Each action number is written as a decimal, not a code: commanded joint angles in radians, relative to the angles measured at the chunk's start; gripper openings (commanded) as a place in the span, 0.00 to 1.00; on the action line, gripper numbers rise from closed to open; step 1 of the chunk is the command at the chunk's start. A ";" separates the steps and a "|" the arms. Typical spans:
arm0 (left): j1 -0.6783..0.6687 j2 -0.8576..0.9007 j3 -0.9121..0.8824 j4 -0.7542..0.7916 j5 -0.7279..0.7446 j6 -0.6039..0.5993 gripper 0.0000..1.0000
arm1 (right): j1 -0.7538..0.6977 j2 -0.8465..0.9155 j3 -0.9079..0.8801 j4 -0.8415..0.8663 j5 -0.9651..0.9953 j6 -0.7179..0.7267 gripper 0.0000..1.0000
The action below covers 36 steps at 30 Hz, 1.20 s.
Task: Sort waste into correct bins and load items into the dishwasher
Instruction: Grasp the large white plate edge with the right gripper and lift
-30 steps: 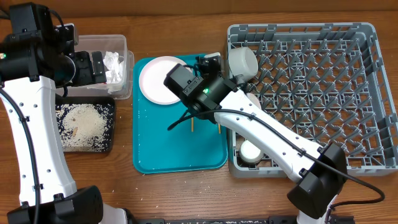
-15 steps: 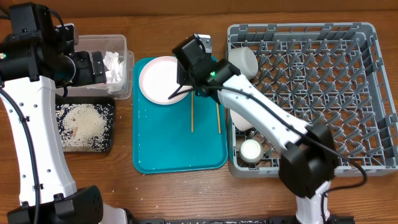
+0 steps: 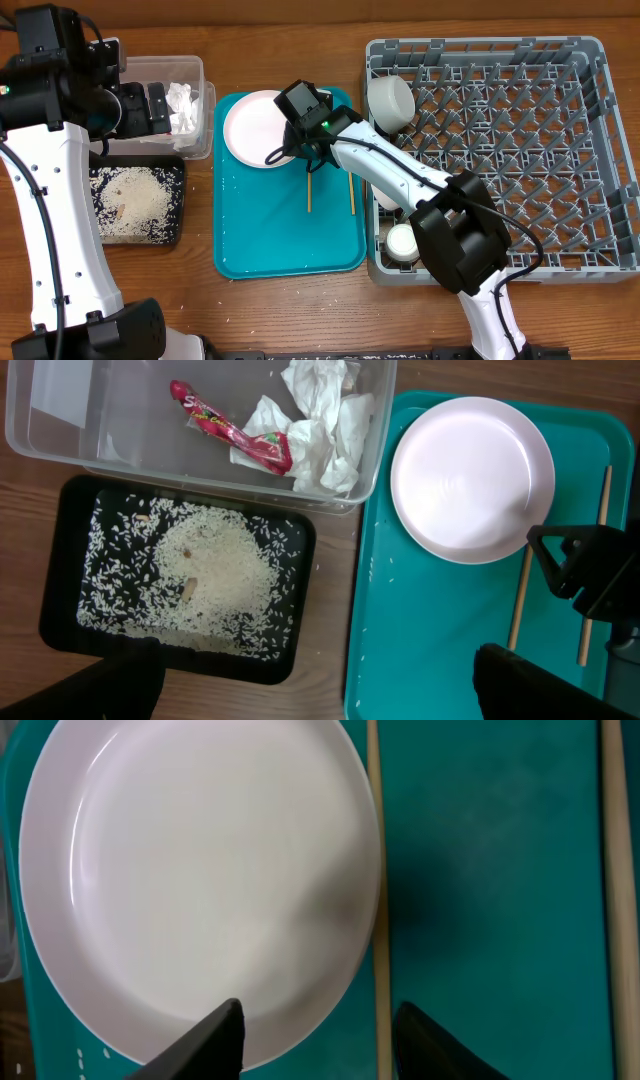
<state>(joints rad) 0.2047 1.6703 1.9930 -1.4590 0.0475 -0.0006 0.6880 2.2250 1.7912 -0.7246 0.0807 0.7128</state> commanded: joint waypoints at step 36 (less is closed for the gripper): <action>-0.002 -0.004 0.018 0.000 -0.003 -0.006 1.00 | -0.101 -0.039 0.125 -0.176 -0.062 -0.127 0.04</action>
<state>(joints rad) 0.2047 1.6703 1.9930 -1.4590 0.0475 -0.0006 0.6346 2.2894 1.8538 -0.8768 -0.0025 0.6418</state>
